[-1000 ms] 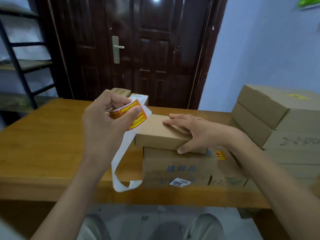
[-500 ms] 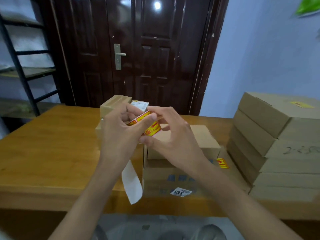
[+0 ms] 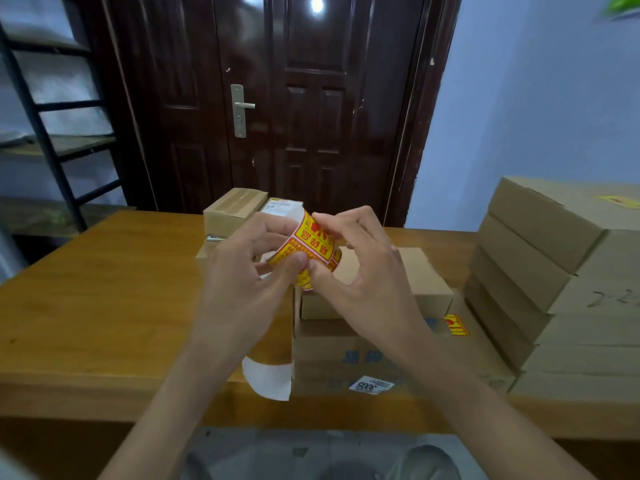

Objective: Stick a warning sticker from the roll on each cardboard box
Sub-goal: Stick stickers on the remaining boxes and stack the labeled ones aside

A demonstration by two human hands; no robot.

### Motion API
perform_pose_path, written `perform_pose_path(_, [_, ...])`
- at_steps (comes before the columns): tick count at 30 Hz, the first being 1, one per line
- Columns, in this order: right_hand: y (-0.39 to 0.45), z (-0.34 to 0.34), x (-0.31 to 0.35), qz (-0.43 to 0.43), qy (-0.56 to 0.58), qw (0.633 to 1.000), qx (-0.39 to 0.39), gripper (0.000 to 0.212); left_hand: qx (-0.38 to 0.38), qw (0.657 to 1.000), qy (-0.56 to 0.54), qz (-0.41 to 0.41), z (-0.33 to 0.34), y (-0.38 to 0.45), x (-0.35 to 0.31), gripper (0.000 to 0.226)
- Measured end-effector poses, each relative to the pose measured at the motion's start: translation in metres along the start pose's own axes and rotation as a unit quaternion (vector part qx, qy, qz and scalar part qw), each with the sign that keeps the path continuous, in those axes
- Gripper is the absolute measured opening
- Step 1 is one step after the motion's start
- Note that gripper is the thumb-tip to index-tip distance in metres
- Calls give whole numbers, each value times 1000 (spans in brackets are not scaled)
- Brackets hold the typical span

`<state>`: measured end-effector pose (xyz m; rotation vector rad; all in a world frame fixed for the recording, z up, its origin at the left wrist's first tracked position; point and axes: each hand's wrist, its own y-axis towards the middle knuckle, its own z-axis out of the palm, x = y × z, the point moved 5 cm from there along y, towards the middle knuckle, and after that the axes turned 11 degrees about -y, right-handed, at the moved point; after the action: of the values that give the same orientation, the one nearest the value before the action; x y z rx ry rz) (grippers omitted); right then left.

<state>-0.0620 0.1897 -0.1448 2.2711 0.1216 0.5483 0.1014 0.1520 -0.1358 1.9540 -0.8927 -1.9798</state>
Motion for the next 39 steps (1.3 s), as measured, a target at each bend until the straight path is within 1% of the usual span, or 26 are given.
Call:
perform_pose_path(3, [-1,-3,-3,-3,-14,1000,-11,47,-23,1000,7,-13,-2,-1,5,31])
perform_pose_path(6, [-2,-7,-6,5,-27,1000,-13,32,-31,999,8,-36,-5,1,9,38])
perform_pose_path(8, [-3,-6,-7,6,-52,999,-12,28,-40,998,23,-42,-6,2,10,39])
perform_pose_path(11, [-5,-5,-8,15,-56,998,-8,29,-52,996,55,-41,-6,1,9,39])
perform_pose_path(16, [-4,-6,-9,32,-9,999,2,32,-66,992,103,-32,-6,-1,2,37])
perform_pose_path(20, [-8,-5,-3,28,-29,999,-8,38,-85,989,120,-30,-4,-4,-1,37])
perform_pose_path(23, [-12,-6,1,30,-53,998,-29,29,-91,987,128,-28,-3,-4,-1,37])
perform_pose_path(26, [-11,-7,1,27,-51,997,-43,20,-93,985,147,-17,-2,-4,-1,38])
perform_pose_path(29, [-10,-6,-2,38,-32,998,-40,18,-94,982,163,-3,0,-5,1,38])
perform_pose_path(32, [-10,-7,-5,57,5,998,-19,14,-88,980,176,5,1,-6,3,39])
perform_pose_path(35, [-7,-10,-13,108,90,990,7,9,-88,977,195,8,2,-5,4,40])
perform_pose_path(37, [-3,-14,-22,154,150,976,9,9,-93,972,215,13,2,-4,5,41])
perform_pose_path(39, [4,-19,-32,192,188,963,8,9,-97,966,241,20,2,-2,6,42])
